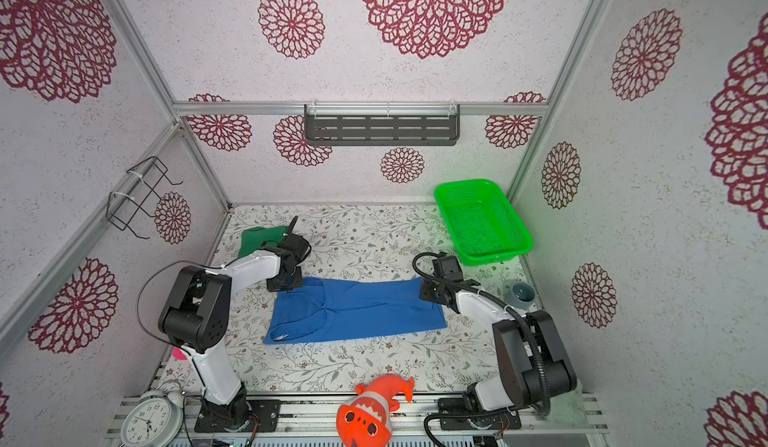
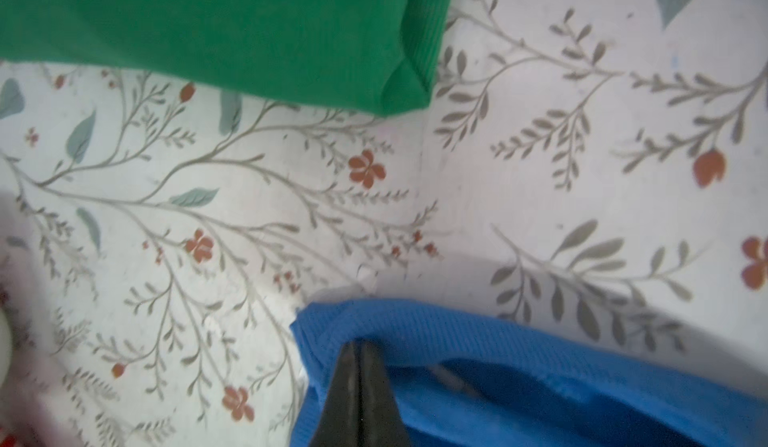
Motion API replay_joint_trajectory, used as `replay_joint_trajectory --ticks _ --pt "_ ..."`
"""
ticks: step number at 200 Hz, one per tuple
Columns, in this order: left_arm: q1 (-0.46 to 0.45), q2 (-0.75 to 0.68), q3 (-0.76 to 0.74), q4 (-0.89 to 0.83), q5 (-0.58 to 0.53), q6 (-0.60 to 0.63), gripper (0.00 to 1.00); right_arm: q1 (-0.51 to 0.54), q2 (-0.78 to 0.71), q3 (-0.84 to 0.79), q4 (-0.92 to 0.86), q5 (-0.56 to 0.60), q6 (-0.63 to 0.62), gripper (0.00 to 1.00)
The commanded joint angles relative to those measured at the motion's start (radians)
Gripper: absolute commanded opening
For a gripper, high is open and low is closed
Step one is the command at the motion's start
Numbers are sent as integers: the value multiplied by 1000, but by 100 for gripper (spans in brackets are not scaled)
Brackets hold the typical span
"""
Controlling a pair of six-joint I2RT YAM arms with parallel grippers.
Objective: Fold and stack the tank tops
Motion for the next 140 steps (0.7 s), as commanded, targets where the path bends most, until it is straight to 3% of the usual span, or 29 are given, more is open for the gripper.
replay_joint_trajectory --ticks 1,30,59,73,117,140 --pt "-13 -102 -108 63 -54 -103 0 3 12 -11 8 47 25 39" --pt "-14 -152 -236 109 -69 -176 0 1 22 -28 4 72 30 39" --pt "-17 -155 -249 99 -84 -185 4 -2 31 -42 -1 103 29 39" --pt "-2 -143 -229 75 -91 -174 15 -6 29 -39 -9 114 24 39" --pt "14 -174 -140 11 -58 -109 66 -20 -57 9 -84 81 -4 40" --pt "-24 -228 -90 -81 -74 -108 73 -20 -108 30 -143 40 -11 41"
